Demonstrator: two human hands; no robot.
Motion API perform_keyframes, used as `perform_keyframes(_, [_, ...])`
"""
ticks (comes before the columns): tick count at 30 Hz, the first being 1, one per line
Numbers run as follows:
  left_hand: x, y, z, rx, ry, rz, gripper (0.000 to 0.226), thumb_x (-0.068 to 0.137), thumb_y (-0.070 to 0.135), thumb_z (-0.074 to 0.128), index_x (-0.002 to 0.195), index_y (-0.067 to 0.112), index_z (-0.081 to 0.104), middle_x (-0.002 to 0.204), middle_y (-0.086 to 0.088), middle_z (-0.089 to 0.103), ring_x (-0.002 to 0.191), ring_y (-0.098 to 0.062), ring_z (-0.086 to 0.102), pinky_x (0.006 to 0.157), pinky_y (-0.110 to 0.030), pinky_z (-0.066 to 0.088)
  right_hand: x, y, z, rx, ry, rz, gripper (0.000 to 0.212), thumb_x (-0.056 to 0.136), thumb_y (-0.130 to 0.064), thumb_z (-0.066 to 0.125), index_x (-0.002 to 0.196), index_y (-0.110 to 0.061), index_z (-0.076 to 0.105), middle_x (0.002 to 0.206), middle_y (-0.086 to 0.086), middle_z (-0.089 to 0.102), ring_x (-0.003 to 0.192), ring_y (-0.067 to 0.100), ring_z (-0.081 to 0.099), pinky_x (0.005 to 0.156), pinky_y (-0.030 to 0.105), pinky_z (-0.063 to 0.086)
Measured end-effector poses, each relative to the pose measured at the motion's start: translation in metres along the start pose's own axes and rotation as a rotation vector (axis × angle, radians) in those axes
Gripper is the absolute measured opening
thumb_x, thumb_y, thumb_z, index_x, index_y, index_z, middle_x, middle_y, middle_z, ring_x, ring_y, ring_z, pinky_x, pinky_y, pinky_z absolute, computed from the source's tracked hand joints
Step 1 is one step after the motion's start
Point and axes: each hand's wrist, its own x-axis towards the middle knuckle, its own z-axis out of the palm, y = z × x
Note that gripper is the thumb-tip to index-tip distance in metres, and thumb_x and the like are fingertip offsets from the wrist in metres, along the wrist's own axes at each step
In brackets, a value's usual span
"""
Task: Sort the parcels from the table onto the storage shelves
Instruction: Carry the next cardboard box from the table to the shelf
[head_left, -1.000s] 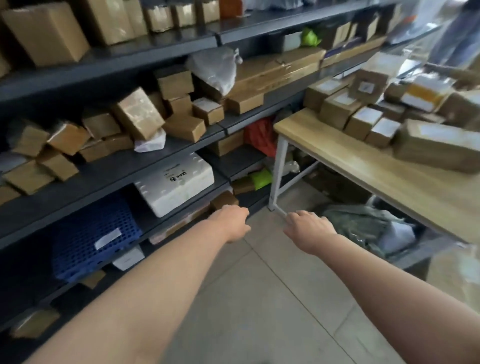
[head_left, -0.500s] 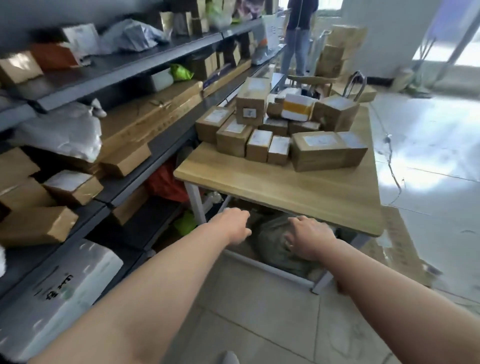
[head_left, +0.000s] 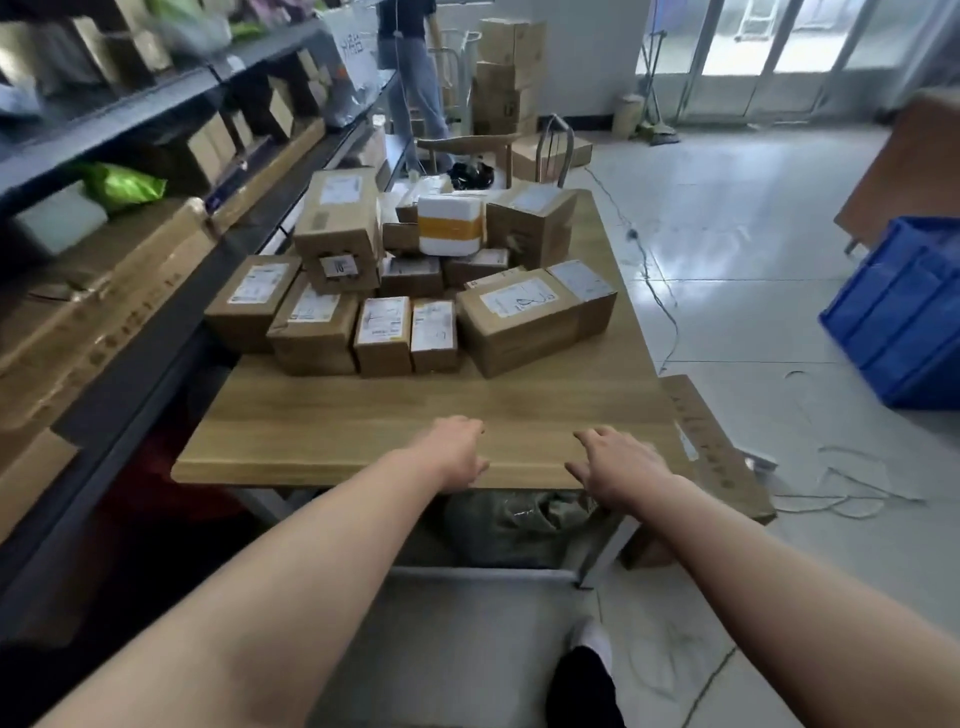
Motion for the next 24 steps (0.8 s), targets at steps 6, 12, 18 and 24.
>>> perform_keyframes(6, [0.081,0.015,-0.033,0.027,0.031,-0.026,0.058,0.098,0.035,0.050,0.149,0.017,0.030,0.156,-0.004,0.027,0.142,-0.025,0.026,0.112,-0.039,0.027,0.082,0.037,-0.027,0.047,0.015,-0.023,0.052,0.097,-0.048,0.040,0.141,-0.020,0.038,0.143,0.004,0.043,0.129,0.028,0.042,0.101,0.044,0.037])
perform_keyframes(12, [0.156,0.023,-0.076,-0.014,0.118,-0.138,0.056,0.097,0.035,0.052,0.147,0.016,0.034,0.154,-0.004,0.031,0.141,-0.025,0.029,0.114,-0.041,0.029,0.156,0.080,-0.062,0.073,0.019,-0.054,0.054,0.097,-0.047,0.042,0.144,-0.020,0.036,0.146,0.003,0.040,0.132,0.027,0.039,0.104,0.045,0.034])
perform_keyframes(18, [0.200,0.022,-0.096,-0.040,0.157,-0.197,0.055,0.095,0.032,0.054,0.145,0.015,0.036,0.153,-0.004,0.031,0.140,-0.025,0.029,0.113,-0.041,0.028,0.206,0.085,-0.080,0.094,0.027,-0.094,0.057,0.098,-0.044,0.043,0.148,-0.020,0.029,0.157,0.006,0.025,0.144,0.026,0.021,0.110,0.046,0.028])
perform_keyframes(24, [0.231,0.000,-0.106,-0.033,0.097,-0.237,0.067,0.096,0.032,0.054,0.152,0.015,0.022,0.162,-0.006,0.009,0.148,-0.027,0.010,0.119,-0.043,0.017,0.230,0.068,-0.077,0.143,0.048,-0.116,0.059,0.098,-0.042,0.045,0.149,-0.019,0.026,0.159,0.004,0.017,0.147,0.025,0.012,0.113,0.046,0.025])
